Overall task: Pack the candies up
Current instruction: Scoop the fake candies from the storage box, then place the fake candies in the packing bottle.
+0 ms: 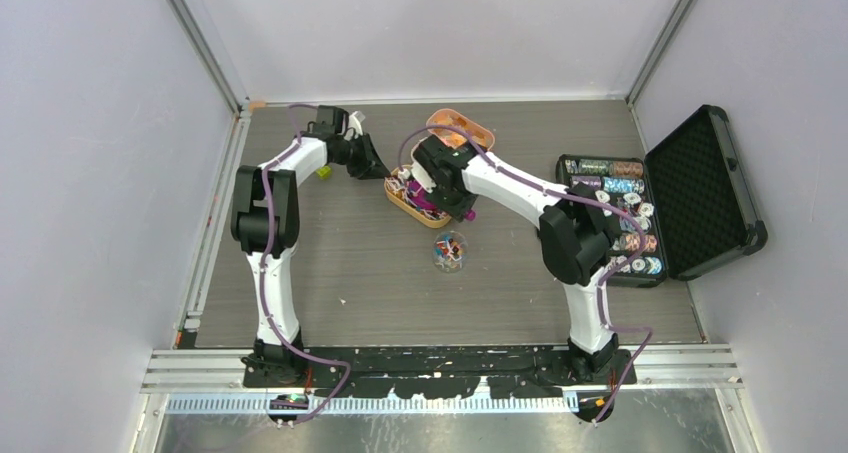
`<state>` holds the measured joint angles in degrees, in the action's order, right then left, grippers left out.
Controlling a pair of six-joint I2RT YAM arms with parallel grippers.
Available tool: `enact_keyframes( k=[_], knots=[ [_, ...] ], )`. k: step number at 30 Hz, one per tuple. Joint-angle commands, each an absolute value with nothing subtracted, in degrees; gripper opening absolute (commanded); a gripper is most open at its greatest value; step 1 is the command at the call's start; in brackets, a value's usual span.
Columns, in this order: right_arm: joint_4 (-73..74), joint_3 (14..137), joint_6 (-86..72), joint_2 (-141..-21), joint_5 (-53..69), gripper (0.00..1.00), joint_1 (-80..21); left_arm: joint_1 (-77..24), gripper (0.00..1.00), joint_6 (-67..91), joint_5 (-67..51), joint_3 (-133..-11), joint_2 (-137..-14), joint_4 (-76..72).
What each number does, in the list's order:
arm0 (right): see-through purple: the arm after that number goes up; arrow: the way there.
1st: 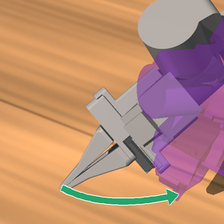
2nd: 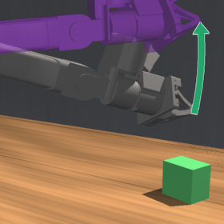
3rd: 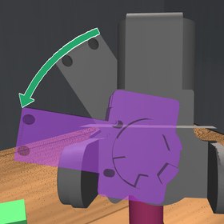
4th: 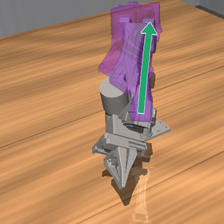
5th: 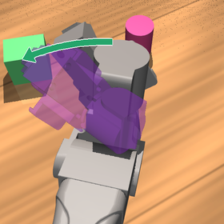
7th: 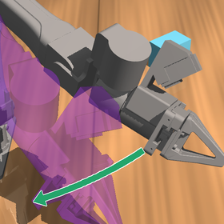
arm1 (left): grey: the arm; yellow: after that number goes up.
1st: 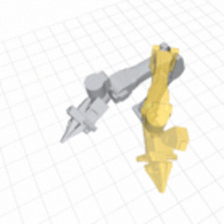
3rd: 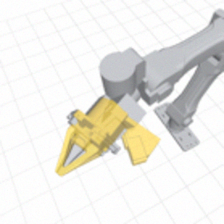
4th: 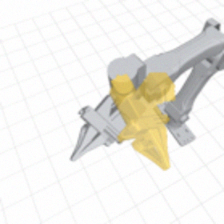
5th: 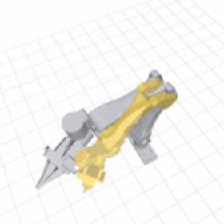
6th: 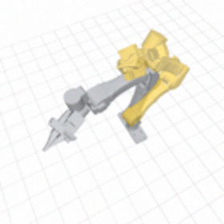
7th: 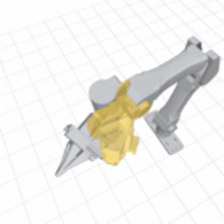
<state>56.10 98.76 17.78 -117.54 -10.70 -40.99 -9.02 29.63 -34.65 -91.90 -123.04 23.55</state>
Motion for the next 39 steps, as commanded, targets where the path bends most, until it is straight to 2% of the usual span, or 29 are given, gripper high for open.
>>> enact_keyframes(
  k=[1, 6, 12, 22, 26, 27, 28, 39],
  knots=[
    [50.61, 94.3, 16.76, -110.54, -7.88, 0.01, -39.85, -9.05, 0.16, 29.92, -35.72, -92.52, -122.61, 23.58],
    [43.12, 87.38, 17.17, -106.07, -6.14, 0.0, -39.02, -8.9, 0.17, 30.63, -35.68, -94.0, -122.53, 23.77],
    [33.84, 78.87, 16.94, -100.62, -3.1, 0.01, -38.11, -7.27, 0.25, 31.59, -34.53, -96.72, -121.32, 25.66],
    [28.0, 72.11, 15.71, -91.77, -0.88, 0.01, -37.97, -6.08, 0.44, 27.34, -30.79, -99.73, -112.63, 34.54],
    [29.22, 71.15, 15.79, -88.87, -1.07, 0.0, -37.92, -6.06, 0.75, 27.3, -30.77, -93.96, -105.7, 33.52],
    [29.41, 70.6, 15.76, -87.84, -1.15, 0.0, -37.89, -6.06, 0.94, 26.93, -30.69, -92.55, -103.86, 33.48],
    [29.5, 70.04, 15.81, -86.77, -1.16, 0.0, -37.96, -6.06, 0.99, 26.49, -30.47, -90.98, -102.09, 33.76],
    [38.04, 64.15, 19.99, -71.38, -4.27, 0.01, -37.97, -6.16, 1.0, 22.25, -31.77, -73.61, -80.91, 35.08]
  ],
)
